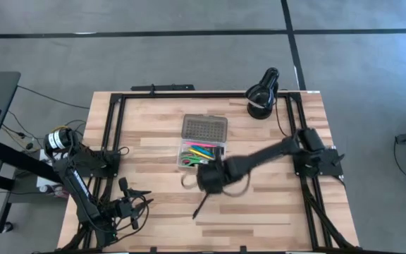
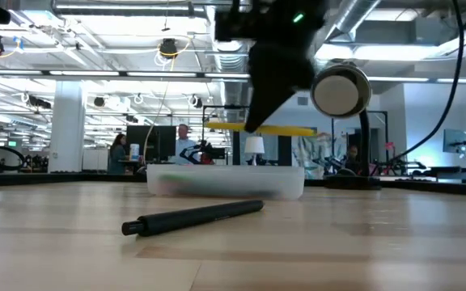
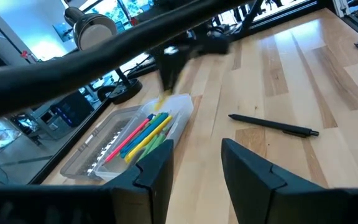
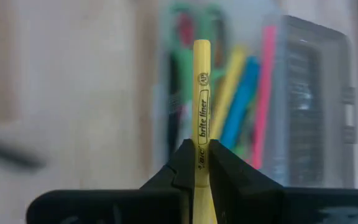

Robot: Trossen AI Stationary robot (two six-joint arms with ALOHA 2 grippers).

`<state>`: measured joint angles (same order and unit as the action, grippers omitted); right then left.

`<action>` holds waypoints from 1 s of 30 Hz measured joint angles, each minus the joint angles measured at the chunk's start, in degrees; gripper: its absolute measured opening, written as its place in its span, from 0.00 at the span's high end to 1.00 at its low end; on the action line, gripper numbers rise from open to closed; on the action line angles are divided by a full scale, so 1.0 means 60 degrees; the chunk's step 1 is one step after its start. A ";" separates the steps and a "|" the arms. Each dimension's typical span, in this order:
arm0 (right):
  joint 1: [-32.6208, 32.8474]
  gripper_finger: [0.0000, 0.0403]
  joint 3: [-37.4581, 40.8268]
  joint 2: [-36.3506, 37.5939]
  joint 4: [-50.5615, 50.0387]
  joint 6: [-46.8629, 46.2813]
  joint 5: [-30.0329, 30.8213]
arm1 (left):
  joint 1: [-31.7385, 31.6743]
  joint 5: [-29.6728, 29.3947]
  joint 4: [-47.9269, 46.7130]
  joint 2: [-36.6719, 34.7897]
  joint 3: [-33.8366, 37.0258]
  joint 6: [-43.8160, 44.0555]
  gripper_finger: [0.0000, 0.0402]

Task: Pick & place school supplies into a supply box
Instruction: Put the yellow pen into the transparent supply box, then put the black pen into the transparent supply box

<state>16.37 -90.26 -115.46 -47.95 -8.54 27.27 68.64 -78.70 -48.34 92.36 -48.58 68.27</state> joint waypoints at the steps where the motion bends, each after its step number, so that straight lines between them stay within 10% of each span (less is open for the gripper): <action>1: -0.0253 0.96 0.0000 0.0000 0.0123 0.0001 -0.0008 | 0.0000 0.0000 0.0000 0.0000 0.0000 0.0000 0.68; 30: -0.2086 0.77 0.0000 -0.0015 0.1855 -0.0015 -0.1574 | -0.0003 0.0143 -0.0038 0.0000 0.0000 -0.0013 0.68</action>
<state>3.86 -90.26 -115.55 -36.82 -8.62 17.82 68.63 -77.84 -48.56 92.36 -48.58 68.19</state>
